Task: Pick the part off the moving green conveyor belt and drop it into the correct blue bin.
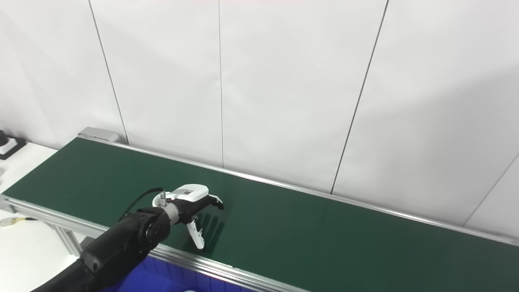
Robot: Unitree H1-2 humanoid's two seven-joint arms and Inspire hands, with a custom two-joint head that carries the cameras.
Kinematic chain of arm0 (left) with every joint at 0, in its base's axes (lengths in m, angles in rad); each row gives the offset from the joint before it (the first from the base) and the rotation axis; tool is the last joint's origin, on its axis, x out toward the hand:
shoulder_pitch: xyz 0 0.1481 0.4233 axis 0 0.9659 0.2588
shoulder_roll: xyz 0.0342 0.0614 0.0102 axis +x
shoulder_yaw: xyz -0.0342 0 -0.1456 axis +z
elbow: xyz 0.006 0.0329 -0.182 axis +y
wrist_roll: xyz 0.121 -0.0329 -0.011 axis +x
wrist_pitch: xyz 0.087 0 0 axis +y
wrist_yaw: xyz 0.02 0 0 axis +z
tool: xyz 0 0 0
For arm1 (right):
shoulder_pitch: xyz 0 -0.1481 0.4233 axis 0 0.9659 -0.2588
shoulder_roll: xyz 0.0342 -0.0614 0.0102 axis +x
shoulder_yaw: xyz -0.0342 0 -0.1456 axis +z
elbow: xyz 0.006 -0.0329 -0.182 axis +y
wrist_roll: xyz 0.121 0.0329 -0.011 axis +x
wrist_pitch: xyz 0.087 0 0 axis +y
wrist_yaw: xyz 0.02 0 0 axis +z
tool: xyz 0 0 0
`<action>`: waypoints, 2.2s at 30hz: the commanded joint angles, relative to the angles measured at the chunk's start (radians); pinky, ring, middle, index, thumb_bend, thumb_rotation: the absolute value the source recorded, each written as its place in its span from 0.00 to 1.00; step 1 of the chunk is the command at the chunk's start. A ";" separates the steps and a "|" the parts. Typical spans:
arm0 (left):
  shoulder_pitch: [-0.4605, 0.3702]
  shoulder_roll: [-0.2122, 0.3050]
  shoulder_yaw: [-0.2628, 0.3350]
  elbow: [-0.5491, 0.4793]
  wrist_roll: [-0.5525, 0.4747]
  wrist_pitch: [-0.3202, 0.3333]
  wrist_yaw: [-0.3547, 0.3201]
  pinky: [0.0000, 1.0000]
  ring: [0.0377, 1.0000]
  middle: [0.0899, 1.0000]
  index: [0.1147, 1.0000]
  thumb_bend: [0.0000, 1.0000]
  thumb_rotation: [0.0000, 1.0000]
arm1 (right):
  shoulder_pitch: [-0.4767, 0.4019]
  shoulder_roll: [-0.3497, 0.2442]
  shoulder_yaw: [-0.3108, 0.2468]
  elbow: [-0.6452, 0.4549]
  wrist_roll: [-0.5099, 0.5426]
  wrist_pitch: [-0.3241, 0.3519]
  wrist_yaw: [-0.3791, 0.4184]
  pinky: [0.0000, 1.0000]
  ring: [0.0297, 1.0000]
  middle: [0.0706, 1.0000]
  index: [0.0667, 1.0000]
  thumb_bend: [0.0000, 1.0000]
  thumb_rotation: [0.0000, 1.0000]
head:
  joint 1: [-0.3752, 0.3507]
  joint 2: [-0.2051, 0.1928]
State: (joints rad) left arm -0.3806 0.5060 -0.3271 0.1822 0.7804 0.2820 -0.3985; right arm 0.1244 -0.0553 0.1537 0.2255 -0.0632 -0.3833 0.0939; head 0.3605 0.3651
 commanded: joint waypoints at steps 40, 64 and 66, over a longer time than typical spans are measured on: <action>-0.037 0.019 0.007 0.064 0.035 -0.058 0.152 0.94 0.82 0.83 0.77 0.83 0.00 | 0.012 -0.013 -0.009 -0.061 0.003 -0.021 0.009 0.72 0.79 0.82 0.91 0.31 0.80 | -0.001 0.009; -0.040 0.019 0.002 0.053 0.050 -0.062 0.166 0.93 0.79 0.82 0.76 0.82 0.00 | 0.023 -0.014 -0.009 -0.077 0.004 -0.010 0.011 0.72 0.80 0.83 0.91 0.32 0.82 | -0.004 0.015; -0.037 0.017 0.002 0.053 0.051 -0.064 0.173 0.92 0.78 0.81 0.74 0.82 0.00 | 0.023 -0.014 -0.010 -0.077 0.004 -0.011 0.011 0.72 0.79 0.83 0.91 0.33 0.81 | -0.005 0.016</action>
State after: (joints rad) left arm -0.3776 0.5049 -0.3335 0.2581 0.8200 0.2381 -0.2619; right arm 0.1514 -0.0709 0.1474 0.1819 -0.0654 -0.3821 0.1029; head 0.3544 0.3804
